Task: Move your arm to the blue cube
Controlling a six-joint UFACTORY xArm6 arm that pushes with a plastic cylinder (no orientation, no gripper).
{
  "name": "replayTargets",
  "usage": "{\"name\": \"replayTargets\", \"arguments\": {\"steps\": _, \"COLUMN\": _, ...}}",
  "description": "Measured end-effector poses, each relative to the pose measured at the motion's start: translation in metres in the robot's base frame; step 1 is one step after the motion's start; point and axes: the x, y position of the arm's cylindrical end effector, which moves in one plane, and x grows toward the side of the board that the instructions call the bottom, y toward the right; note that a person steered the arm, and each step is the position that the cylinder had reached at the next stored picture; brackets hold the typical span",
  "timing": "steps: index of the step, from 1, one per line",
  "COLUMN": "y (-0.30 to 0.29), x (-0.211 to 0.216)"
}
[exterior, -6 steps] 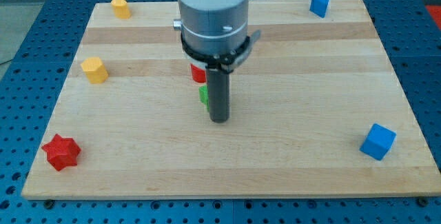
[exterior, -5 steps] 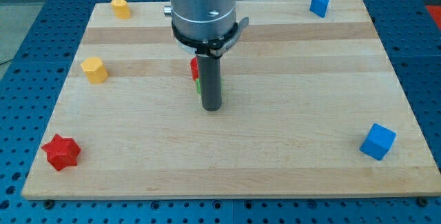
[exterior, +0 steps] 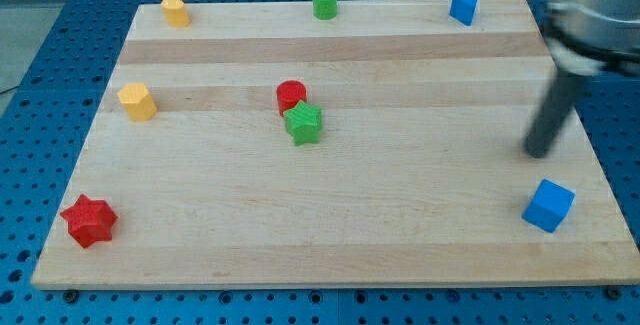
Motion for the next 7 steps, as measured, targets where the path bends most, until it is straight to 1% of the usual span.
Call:
{"name": "replayTargets", "arguments": {"steps": 1, "y": 0.055, "x": 0.067}}
{"name": "replayTargets", "arguments": {"steps": 2, "y": 0.058, "x": 0.115}}
{"name": "replayTargets", "arguments": {"steps": 3, "y": 0.010, "x": 0.088}}
{"name": "replayTargets", "arguments": {"steps": 4, "y": -0.048, "x": 0.040}}
{"name": "replayTargets", "arguments": {"steps": 5, "y": -0.121, "x": 0.031}}
{"name": "replayTargets", "arguments": {"steps": 6, "y": -0.114, "x": 0.022}}
{"name": "replayTargets", "arguments": {"steps": 7, "y": -0.050, "x": 0.020}}
